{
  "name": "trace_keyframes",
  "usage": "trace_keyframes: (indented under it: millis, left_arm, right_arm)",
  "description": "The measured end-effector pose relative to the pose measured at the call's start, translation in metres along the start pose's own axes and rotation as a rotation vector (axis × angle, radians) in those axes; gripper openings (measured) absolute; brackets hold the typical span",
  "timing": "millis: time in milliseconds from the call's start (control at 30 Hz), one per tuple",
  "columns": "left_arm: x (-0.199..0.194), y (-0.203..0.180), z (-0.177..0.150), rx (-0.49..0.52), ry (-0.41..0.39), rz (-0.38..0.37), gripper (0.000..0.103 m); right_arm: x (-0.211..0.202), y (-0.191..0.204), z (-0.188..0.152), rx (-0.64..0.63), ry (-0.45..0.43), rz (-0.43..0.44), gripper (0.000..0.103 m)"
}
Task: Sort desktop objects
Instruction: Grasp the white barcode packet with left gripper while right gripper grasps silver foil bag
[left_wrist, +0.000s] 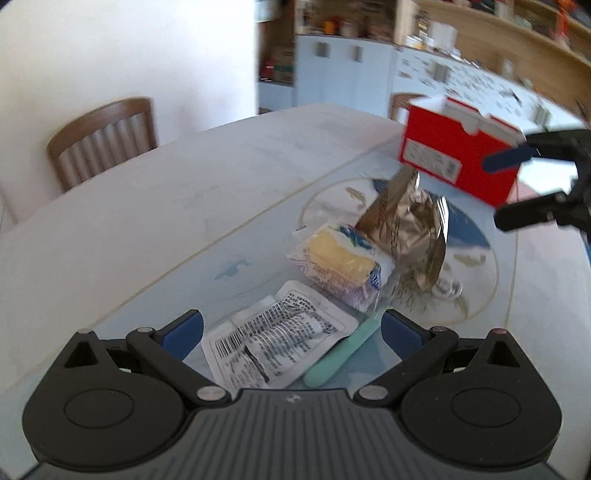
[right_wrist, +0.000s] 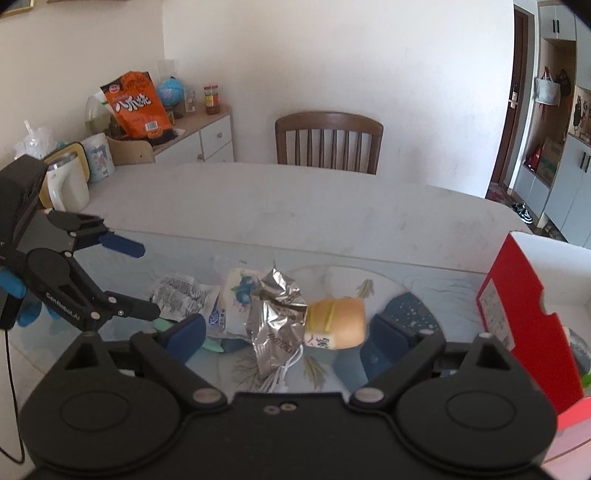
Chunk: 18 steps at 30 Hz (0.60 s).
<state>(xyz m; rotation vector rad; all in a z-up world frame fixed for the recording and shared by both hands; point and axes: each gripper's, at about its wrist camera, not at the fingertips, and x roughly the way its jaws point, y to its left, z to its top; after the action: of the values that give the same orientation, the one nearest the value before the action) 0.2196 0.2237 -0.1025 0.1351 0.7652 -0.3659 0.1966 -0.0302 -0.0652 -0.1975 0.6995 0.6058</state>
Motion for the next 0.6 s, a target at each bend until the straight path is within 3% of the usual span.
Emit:
trace_keyframes:
  millis: [133, 300, 600]
  left_arm:
    - [0.012, 0.002, 0.0, 0.11, 0.01, -0.022, 0.103]
    - [0.028, 0.011, -0.001, 0.168, 0.035, -0.056, 0.103]
    - [0.039, 0.024, -0.008, 0.16, 0.035, -0.103, 0.103]
  right_arm:
    - [0.009, 0.003, -0.002, 0.0, 0.013, -0.005, 0.095]
    - [0.021, 0.005, -0.004, 0.001, 0.032, -0.018, 0.093]
    - [0.041, 0.005, -0.006, 0.006, 0.061, -0.021, 0.09]
